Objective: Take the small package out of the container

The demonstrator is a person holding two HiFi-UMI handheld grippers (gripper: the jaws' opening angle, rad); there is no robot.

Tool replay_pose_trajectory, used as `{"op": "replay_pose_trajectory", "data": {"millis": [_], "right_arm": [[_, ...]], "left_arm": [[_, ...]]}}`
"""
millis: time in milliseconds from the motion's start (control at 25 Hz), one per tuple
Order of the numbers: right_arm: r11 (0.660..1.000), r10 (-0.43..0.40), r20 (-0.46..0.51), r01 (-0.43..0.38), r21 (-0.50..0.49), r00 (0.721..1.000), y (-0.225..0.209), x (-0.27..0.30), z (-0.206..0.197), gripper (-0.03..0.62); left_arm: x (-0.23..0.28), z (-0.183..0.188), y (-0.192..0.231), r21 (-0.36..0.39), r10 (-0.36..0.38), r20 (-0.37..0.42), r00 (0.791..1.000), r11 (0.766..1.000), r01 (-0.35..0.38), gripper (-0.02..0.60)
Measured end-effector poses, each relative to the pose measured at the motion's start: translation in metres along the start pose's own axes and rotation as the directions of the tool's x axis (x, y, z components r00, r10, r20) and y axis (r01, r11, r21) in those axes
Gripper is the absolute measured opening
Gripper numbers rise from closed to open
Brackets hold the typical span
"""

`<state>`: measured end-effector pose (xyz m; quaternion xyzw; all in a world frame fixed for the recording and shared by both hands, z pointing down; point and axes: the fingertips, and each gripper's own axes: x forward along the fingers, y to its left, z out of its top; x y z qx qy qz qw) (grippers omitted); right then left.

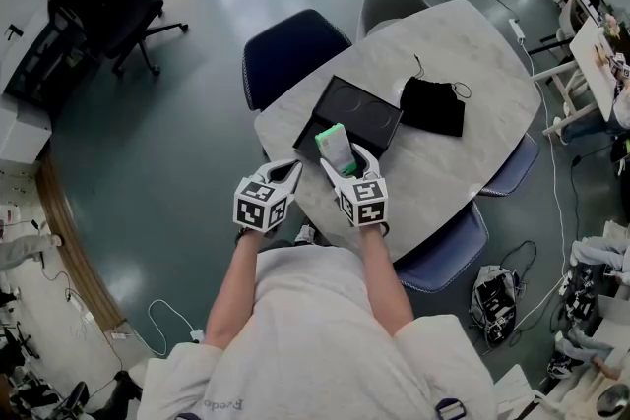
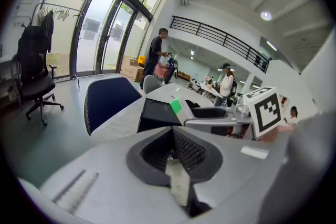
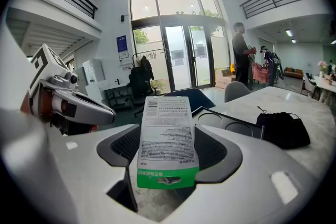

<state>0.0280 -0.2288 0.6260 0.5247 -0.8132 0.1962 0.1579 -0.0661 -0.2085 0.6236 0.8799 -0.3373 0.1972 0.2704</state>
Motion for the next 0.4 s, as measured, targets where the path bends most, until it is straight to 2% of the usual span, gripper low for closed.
{"op": "replay_pose_trajectory", "data": {"millis": [400], "right_arm": [[1.000, 0.013, -0.004, -0.013, -0.011, 1.000, 0.0055, 0.0014, 0.0017, 0.327]], "left_arm": [[-0.0015, 0.0011, 0.0014, -0.003, -0.006, 0.007, 1.000, 1.000, 0.006, 0.052]]}}
